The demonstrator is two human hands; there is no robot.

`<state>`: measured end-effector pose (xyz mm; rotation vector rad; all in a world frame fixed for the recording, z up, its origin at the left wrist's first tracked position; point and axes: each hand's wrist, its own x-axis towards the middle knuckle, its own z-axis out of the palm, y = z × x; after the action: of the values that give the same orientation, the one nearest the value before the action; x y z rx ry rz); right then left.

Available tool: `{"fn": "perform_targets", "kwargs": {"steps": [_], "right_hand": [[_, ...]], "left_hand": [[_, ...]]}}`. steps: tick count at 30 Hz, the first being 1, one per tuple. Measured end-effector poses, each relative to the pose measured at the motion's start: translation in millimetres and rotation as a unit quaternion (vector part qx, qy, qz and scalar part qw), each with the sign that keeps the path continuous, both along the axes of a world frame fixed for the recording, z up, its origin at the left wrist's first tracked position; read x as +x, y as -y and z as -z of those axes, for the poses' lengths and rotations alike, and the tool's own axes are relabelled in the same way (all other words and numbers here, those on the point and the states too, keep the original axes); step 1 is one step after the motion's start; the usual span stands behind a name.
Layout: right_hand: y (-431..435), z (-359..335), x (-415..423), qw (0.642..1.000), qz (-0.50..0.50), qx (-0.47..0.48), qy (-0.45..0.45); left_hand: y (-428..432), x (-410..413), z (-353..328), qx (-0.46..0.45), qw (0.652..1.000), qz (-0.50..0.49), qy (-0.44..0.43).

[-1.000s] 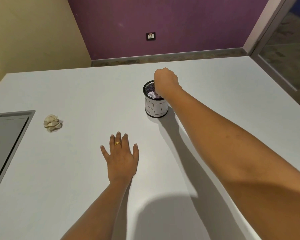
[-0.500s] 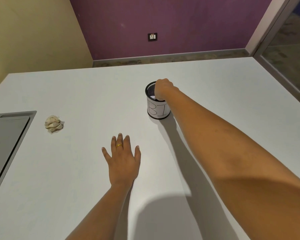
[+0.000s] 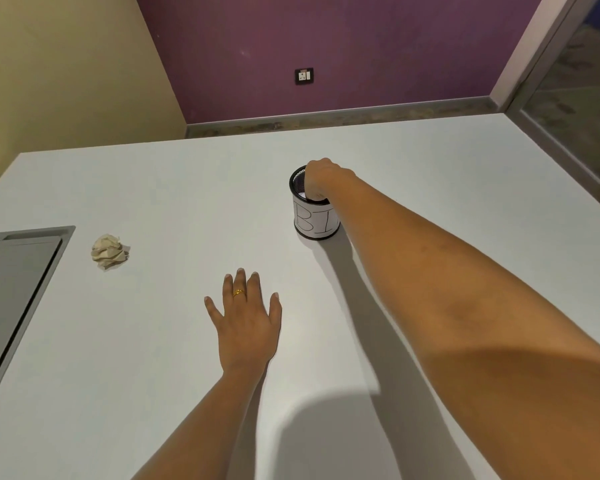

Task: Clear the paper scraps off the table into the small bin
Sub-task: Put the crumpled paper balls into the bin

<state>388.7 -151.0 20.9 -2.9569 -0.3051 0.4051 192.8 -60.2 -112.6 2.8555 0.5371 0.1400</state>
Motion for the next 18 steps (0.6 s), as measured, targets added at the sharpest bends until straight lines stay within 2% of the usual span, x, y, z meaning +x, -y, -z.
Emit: {"fn": "perform_targets", "kwargs": {"steps": [9,15,18], "right_hand": [[13.2,-11.3,-16.8,0.994,0.005,0.089,0.067],[35.8,-10.4,-59.9,0.96,0.047,0.223,0.163],[50.4,0.9,-96.1,0.954,0.052,0.234,0.178]], "left_hand": [[-0.4,-1.1,-0.4,-0.005,1.0,0.002,-0.002],[0.6,-4.5,-5.7,-0.014,1.0,0.01,-0.007],[2.5,-14.6,-7.6,-0.018,0.999,0.025,0.011]]}}
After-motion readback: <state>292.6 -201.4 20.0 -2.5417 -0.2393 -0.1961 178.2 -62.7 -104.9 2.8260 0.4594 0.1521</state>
